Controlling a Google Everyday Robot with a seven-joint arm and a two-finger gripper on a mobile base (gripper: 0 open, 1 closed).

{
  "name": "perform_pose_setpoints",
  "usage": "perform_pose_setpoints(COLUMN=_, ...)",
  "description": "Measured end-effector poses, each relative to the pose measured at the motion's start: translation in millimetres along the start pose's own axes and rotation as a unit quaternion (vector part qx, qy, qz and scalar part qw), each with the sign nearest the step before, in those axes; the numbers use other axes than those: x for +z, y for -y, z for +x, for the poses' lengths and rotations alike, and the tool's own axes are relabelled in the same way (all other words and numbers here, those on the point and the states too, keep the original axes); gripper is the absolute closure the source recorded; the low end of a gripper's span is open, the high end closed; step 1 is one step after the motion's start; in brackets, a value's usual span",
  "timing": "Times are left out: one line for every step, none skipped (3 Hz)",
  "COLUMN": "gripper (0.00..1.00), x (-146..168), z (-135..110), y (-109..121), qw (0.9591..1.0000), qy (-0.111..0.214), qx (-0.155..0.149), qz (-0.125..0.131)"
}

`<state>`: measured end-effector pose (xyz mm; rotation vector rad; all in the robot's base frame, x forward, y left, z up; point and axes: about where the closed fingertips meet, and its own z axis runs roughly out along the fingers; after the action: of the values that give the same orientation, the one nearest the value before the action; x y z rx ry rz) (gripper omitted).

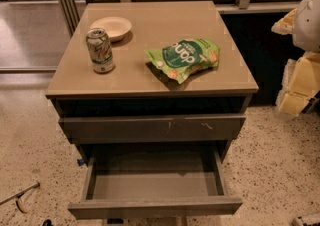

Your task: Place 7up can into middle drawer

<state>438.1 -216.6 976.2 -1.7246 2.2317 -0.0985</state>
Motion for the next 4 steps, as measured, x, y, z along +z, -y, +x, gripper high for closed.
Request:
perform_pose_setpoints(gripper=0.0, x=0, z=0, y=0, qw=1.0, qy=0.0, qx=0.0, qz=0.0)
perform_pose_setpoints(gripper=0.0, x=10, z=-28, y=23, qw=0.9986, qy=0.052, qx=0.004, qz=0.012)
perform_pose_setpoints(gripper=0.0, x=32, z=-84, y=59, qw=0.9909, qy=0.133, qx=0.006, qz=0.015)
perform_pose_setpoints(gripper=0.0, x=45, z=-173, y=94, qw=0.9734, qy=0.229, qx=0.01, qz=0.006)
